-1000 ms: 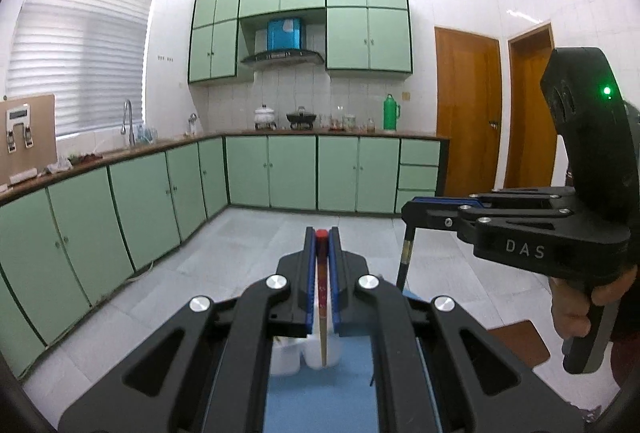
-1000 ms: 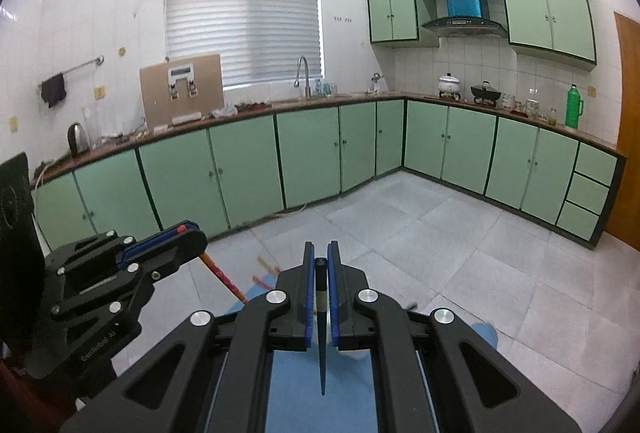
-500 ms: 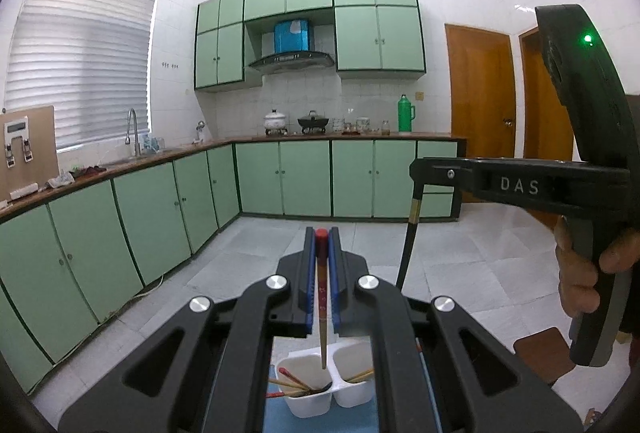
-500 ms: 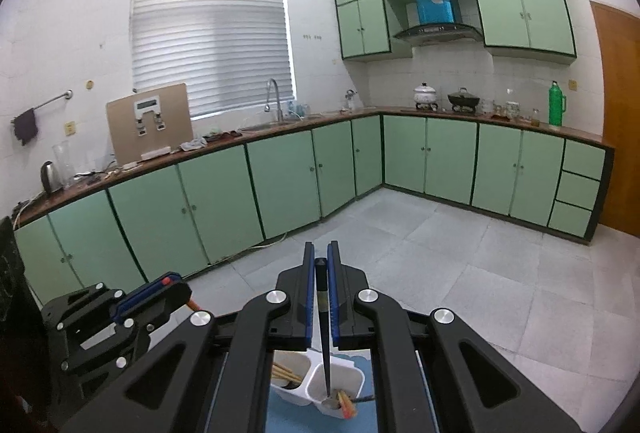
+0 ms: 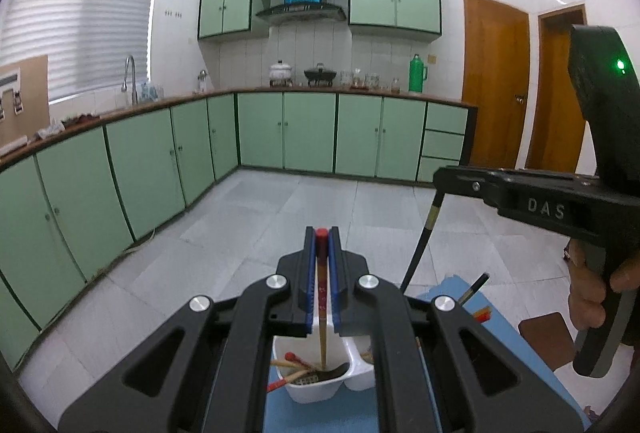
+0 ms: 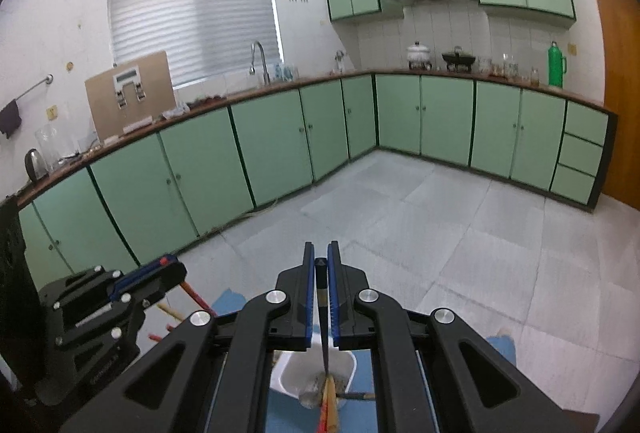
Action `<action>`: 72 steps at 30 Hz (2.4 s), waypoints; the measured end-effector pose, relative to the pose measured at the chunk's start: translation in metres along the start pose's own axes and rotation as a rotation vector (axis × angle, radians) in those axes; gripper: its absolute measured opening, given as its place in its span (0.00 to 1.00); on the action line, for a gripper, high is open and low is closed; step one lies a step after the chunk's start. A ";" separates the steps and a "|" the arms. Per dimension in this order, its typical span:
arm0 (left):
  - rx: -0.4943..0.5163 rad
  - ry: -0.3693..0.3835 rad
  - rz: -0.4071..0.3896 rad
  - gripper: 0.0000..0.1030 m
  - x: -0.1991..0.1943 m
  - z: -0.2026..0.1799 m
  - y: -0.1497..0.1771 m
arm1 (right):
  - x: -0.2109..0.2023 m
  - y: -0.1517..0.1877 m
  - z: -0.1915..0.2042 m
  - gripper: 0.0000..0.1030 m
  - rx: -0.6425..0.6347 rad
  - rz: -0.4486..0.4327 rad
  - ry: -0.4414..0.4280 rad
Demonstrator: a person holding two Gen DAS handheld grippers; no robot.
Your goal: Organize utensils
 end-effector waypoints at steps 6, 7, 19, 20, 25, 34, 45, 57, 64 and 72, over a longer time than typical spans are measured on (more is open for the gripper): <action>-0.028 -0.009 0.004 0.18 -0.002 0.011 0.004 | -0.008 0.005 -0.010 0.19 0.029 -0.011 0.009; -0.032 -0.012 -0.003 0.23 -0.007 0.013 0.004 | -0.013 0.005 -0.011 0.20 0.036 -0.018 0.012; -0.081 -0.029 -0.062 0.74 -0.079 0.012 0.026 | -0.096 0.053 -0.023 0.73 0.086 -0.099 0.080; -0.084 -0.036 -0.061 0.78 -0.086 0.011 0.032 | -0.103 0.060 -0.022 0.78 0.088 -0.104 0.085; -0.106 -0.042 -0.041 0.86 -0.111 0.002 0.059 | -0.127 0.093 -0.014 0.91 0.101 -0.107 0.095; -0.100 -0.046 0.028 0.90 -0.145 -0.014 0.108 | -0.152 0.144 0.015 0.94 0.090 -0.078 0.087; -0.081 -0.042 0.075 0.92 -0.180 -0.035 0.146 | -0.173 0.193 0.040 0.94 0.079 -0.026 0.094; -0.083 -0.030 0.046 0.92 -0.219 -0.049 0.152 | -0.197 0.212 0.057 0.94 0.072 -0.024 0.095; -0.068 -0.031 0.006 0.92 -0.237 -0.056 0.149 | -0.217 0.208 0.067 0.94 0.043 -0.061 0.093; -0.062 -0.041 -0.020 0.93 -0.247 -0.057 0.144 | -0.230 0.203 0.076 0.94 0.028 -0.085 0.077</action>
Point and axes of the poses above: each gripper's, at about its wrist camera, not at the fingertips, and x roughly the way its jaws point, z to its left, y to its underside, the point moved 6 cm from there along x, roughly the way its jaws point, and after that the axes turned 8 degrees about z, right-handed, at the moved point
